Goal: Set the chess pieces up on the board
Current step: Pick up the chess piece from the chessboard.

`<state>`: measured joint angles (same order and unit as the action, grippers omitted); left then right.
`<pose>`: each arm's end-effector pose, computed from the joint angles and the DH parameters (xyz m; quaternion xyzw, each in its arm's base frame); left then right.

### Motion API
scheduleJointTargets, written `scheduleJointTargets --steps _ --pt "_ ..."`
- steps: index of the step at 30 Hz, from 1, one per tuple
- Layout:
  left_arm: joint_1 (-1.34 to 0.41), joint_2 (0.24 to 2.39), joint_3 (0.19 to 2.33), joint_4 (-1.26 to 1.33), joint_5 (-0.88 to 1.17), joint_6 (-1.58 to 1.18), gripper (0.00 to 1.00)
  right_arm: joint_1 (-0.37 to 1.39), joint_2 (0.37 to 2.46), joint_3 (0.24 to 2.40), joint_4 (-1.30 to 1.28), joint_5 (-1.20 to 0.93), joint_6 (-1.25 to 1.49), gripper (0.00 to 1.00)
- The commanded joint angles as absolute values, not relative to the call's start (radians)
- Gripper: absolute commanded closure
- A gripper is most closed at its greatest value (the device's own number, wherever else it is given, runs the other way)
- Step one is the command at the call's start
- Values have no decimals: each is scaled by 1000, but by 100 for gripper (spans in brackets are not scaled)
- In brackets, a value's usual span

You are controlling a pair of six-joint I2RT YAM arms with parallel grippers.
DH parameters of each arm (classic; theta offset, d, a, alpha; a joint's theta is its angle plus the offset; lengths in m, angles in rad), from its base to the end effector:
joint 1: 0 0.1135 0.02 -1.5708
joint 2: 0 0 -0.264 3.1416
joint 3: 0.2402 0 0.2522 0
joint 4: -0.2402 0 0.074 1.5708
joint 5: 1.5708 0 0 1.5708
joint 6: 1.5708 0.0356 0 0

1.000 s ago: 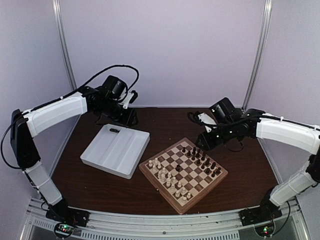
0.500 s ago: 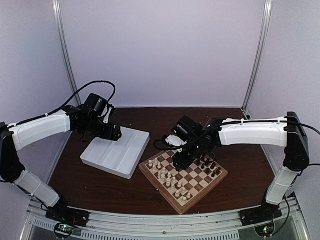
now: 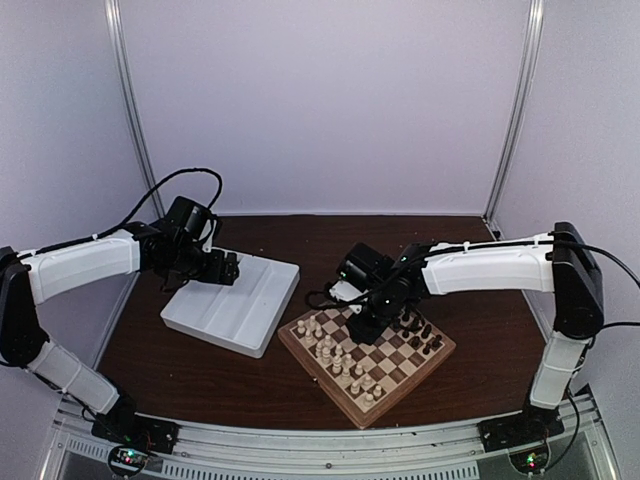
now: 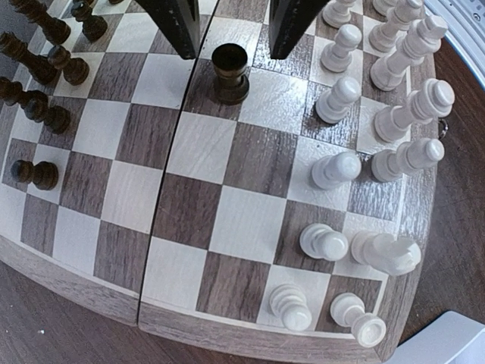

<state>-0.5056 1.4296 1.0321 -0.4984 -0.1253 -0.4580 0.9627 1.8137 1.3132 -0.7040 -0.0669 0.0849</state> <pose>0.2648 -0.1415 0.2500 0.0017 0.9420 -0.1008 0.3202 0.2074 0.3021 0.2026 -0.4231 0.8870 0.1195 0.1412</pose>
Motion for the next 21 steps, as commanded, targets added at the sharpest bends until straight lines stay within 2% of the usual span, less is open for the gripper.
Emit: scheduleJointTargets --steps 1,10,18,19,21 --pt "-502 1426 1046 -468 -142 -466 8 965 1839 1355 -698 -62 89 68" --pt "-502 1418 1043 -471 -155 -466 8 965 1856 1371 -709 -49 84 82" --pt "-502 1417 1052 -476 -158 -459 8 965 1861 1372 -716 -36 81 84" --pt "-502 1417 1052 -476 -159 -459 8 965 1862 1374 -717 -36 81 83" --pt "-502 1414 1052 -477 -161 -459 8 965 1867 1377 -722 -36 77 74"
